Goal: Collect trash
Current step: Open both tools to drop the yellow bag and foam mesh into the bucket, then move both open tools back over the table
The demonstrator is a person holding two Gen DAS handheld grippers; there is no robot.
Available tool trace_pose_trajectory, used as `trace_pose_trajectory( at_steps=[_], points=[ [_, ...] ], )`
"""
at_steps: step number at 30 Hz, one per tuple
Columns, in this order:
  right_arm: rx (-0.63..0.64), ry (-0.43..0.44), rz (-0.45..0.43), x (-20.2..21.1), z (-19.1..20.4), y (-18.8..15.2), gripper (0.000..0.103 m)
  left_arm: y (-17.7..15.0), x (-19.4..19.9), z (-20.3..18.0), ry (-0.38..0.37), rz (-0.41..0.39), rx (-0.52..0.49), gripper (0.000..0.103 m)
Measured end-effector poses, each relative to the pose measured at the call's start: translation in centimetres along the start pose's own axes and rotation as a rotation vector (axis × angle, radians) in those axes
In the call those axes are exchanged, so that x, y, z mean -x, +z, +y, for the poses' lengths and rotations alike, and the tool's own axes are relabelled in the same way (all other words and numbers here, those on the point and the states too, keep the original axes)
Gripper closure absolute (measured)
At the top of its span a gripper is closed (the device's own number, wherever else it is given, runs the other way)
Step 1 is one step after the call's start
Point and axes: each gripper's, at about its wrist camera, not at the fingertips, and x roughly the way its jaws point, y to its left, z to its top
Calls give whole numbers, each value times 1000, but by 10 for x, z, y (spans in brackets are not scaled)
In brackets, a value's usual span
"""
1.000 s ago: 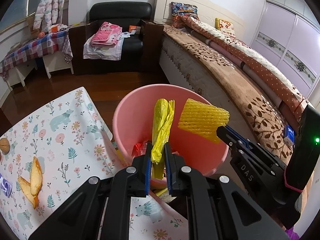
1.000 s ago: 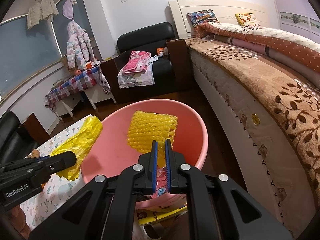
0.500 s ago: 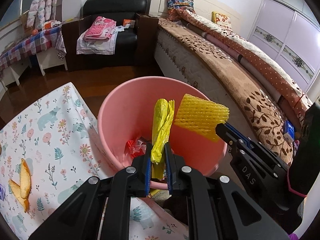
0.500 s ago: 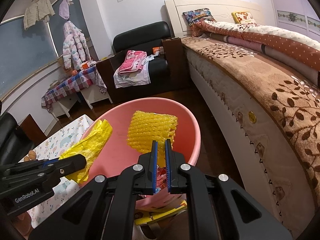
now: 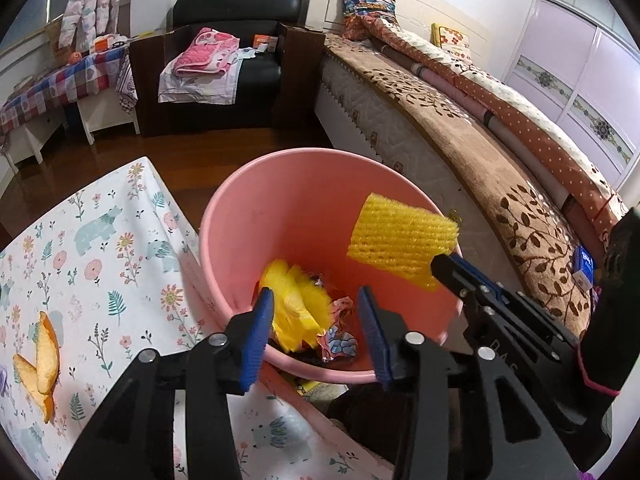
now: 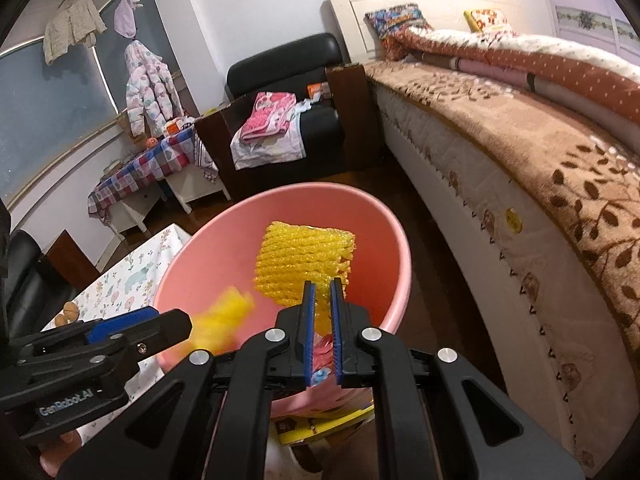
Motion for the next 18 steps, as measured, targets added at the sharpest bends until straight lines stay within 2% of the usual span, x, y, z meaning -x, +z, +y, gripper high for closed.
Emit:
trace_pose_trajectory(
  at_steps=[3, 4, 18],
  points=[
    [-3, 18, 9, -1, 3, -1, 74, 0, 2, 6, 7, -2, 15, 56],
    [-2, 21, 7, -1, 4, -1, 71, -1, 3, 8, 10, -2, 20, 56],
    [32, 47, -30, 15, 16, -2, 70, -9, 25, 30, 37, -23, 70, 56]
  ],
)
